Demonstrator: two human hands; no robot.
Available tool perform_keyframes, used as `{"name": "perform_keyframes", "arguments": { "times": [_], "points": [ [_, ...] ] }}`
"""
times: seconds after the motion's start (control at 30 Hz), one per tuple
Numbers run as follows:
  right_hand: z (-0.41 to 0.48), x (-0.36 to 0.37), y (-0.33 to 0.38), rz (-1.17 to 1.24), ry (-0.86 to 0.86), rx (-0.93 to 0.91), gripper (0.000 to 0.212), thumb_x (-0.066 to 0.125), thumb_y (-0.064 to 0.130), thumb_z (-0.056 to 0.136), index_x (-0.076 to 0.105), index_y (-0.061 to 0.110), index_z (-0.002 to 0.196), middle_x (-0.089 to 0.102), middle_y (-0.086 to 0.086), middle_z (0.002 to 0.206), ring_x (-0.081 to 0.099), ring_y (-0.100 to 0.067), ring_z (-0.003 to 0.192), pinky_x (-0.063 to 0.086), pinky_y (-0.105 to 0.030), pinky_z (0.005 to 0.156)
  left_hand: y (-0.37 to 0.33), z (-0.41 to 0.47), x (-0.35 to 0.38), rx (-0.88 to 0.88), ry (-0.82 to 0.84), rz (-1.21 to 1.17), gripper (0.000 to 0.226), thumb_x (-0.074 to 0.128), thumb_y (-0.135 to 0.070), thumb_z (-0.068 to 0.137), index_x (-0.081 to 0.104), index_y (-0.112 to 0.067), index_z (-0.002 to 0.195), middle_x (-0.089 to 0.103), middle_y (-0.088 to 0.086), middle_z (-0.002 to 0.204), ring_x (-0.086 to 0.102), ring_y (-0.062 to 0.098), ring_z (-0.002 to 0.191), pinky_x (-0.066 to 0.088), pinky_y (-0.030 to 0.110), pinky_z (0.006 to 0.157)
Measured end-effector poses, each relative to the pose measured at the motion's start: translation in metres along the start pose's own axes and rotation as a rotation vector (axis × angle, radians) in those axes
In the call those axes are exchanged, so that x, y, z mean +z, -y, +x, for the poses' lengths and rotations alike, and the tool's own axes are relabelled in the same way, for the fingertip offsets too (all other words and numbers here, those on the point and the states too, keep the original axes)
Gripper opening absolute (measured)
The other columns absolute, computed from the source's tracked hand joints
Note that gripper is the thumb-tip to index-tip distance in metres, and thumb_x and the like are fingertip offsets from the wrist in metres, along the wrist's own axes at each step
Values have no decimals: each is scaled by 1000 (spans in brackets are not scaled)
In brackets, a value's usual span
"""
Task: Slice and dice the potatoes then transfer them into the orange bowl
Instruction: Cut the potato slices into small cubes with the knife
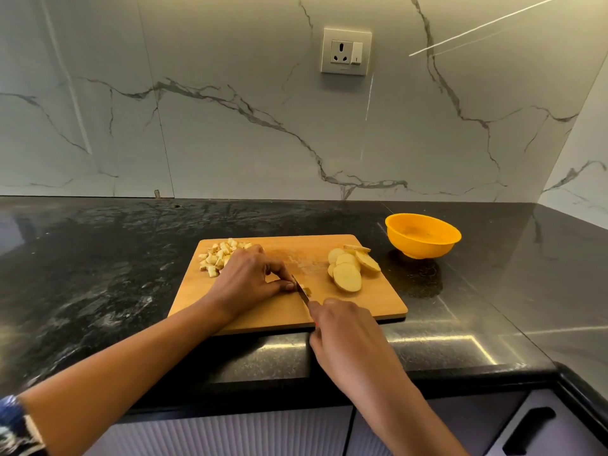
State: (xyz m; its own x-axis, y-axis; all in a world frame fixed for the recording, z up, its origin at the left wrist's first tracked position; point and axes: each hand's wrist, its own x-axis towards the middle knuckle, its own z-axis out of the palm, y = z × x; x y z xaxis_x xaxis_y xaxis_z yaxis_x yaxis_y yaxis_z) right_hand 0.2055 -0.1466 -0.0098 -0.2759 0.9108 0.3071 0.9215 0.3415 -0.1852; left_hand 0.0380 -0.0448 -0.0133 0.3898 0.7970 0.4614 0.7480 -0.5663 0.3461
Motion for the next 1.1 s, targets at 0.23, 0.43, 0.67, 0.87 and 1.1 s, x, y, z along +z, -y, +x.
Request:
{"name": "perform_keyframes", "arguments": {
  "times": [0.23,0.43,0.67,0.87,1.1],
  "points": [
    [-9,-15,0,91,-78,26,38,42,27,100,47,23,138,57,5,114,55,-10,100,41,-21,78,-3,-3,-4,-24,8,-26,14,75,-34,75,74,-27,88,56,-13,83,50,2,80,42,19,74],
    [1,-5,8,107,-76,38,40,43,27,100,45,22,139,56,3,112,55,-10,95,44,-22,77,-6,-5,-6,5,-9,-48,10,75,-27,78,74,-28,88,47,-32,76,47,-5,78,36,9,70],
    [23,3,10,77,33,71,33,48,25,98,54,17,130,59,-2,113,56,-15,100,43,-25,78,-3,-3,-3,7,-22,-42,8,76,-25,77,74,-29,84,49,-30,74,49,-2,78,39,13,70],
    [6,-8,-2,64,48,-4,35,48,26,98,54,22,132,61,2,111,56,-13,99,44,-25,81,4,-2,0,-7,-41,94,14,69,-35,82,70,-33,95,62,-11,88,51,7,86,34,27,83],
    [11,4,-11,47,-89,-12,47,47,31,99,36,40,144,49,6,117,51,-9,104,35,-19,78,23,-7,-10,-6,-249,54,18,72,-24,80,71,-30,97,66,-18,84,58,5,78,50,38,78]
  ]
}}
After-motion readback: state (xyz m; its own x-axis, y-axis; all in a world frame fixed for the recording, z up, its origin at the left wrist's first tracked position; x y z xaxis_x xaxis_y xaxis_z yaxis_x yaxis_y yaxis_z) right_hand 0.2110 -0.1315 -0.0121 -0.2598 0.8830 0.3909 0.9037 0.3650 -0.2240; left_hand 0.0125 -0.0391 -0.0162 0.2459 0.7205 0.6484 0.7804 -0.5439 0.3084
